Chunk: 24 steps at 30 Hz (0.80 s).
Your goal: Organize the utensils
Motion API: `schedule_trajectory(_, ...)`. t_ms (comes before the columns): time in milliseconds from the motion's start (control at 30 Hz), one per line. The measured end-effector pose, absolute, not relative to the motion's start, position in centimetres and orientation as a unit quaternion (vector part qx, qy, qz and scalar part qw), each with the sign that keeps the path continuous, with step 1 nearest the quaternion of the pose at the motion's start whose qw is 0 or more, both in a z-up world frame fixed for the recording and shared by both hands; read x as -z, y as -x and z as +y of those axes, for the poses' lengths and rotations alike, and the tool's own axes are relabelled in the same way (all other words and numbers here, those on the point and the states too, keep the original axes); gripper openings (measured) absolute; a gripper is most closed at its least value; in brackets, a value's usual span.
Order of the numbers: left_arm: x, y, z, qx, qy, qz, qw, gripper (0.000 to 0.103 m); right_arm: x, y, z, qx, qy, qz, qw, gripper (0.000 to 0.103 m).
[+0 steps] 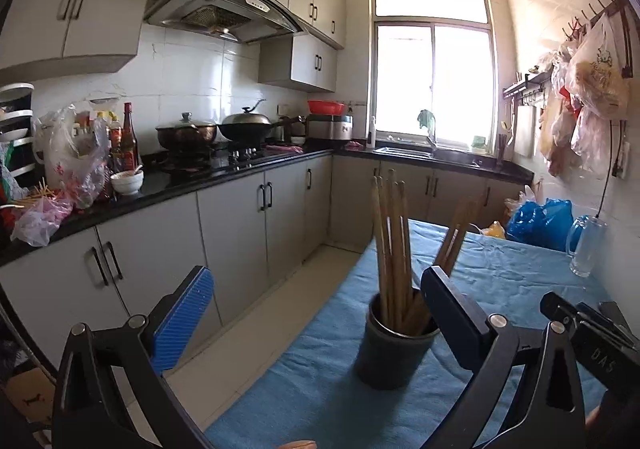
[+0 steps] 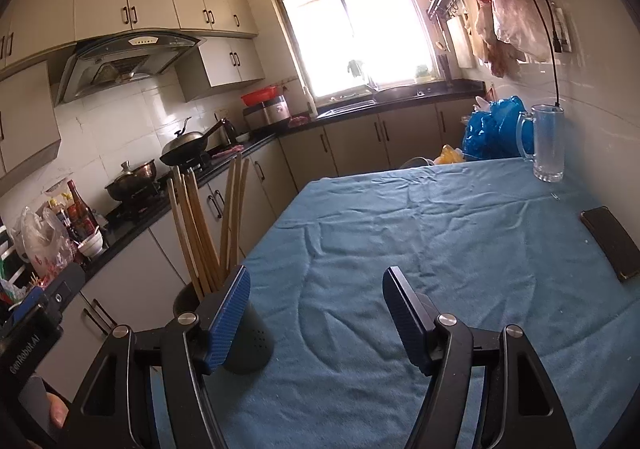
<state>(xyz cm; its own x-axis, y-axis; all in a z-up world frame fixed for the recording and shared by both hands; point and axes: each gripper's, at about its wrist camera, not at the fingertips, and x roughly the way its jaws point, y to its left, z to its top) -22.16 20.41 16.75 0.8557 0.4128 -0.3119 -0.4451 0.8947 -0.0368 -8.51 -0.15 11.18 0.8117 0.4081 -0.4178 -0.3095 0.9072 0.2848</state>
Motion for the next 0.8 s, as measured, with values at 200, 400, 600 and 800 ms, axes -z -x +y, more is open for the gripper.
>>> schedule_trajectory(200,-15.9,21.7,19.2,-0.219,0.032,0.172,0.96,0.103,-10.3,9.1,-0.6,-0.184,-0.091,0.251,0.946,0.074)
schedule_trajectory(400,-14.7,20.9,19.2,-0.209,0.045,0.216,0.953,0.103,-9.5,9.2,-0.7,-0.177,-0.083,0.264,0.945,0.075)
schedule_trajectory(600,-13.6,20.1,19.1,-0.205,0.041,0.248,0.946,0.103,-8.8,9.2,-0.2,-0.176,-0.07,0.274,0.943,0.075)
schedule_trajectory(800,-12.6,19.8,19.4,-0.201,0.043,0.266,0.942,0.103,-8.5,9.4,0.7,-0.173,-0.05,0.273,0.945,0.076)
